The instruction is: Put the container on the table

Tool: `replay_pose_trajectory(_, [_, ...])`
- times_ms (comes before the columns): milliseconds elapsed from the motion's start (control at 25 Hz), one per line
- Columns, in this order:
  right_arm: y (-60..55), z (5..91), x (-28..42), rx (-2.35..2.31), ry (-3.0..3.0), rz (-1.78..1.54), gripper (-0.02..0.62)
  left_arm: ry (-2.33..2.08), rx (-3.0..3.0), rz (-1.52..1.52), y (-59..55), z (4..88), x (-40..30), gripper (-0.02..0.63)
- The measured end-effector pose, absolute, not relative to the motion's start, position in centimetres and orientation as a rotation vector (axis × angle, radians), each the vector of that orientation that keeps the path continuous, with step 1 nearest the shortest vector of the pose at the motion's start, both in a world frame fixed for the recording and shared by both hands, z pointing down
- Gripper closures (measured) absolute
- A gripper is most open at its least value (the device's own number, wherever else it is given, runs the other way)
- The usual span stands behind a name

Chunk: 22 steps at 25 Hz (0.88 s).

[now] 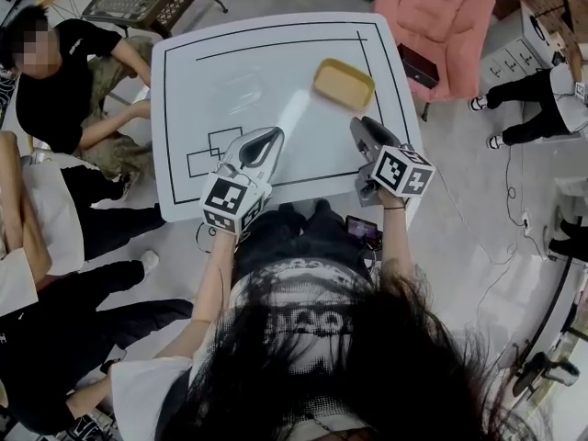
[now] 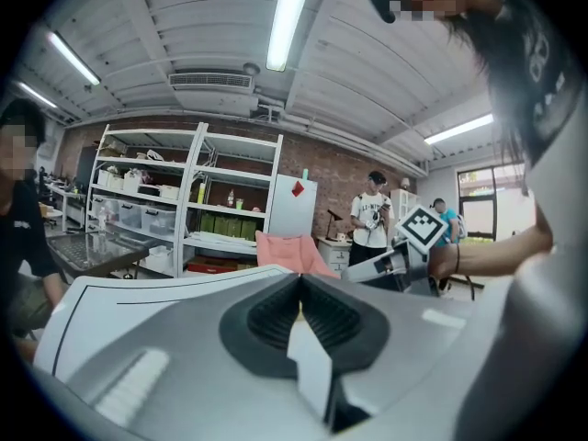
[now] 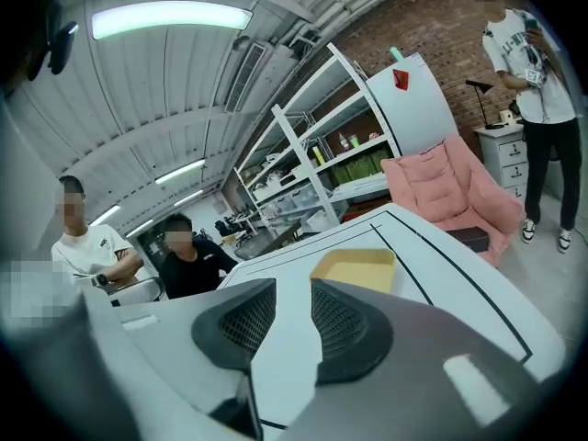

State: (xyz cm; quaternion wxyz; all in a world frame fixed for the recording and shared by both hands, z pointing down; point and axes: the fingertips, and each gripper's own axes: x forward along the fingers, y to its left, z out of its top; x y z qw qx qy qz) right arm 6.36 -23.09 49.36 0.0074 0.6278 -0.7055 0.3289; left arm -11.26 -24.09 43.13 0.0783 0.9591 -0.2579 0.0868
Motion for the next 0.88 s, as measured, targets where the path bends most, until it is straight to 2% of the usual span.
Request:
replay_pose_trajectory(560, [-18.5, 47.2, 3.8, 1.867, -2.298, 0.978, 0.488, -0.728, 2.866, 0.29, -20.8, 43.5, -8.9, 0.606])
replay_pose_trajectory(880, [-13.6, 46.8, 5.3, 1.813, -2.355, 0.947, 0.506, -0.768, 2.878, 0.279, -16.6, 42.7, -6.0, 0.606])
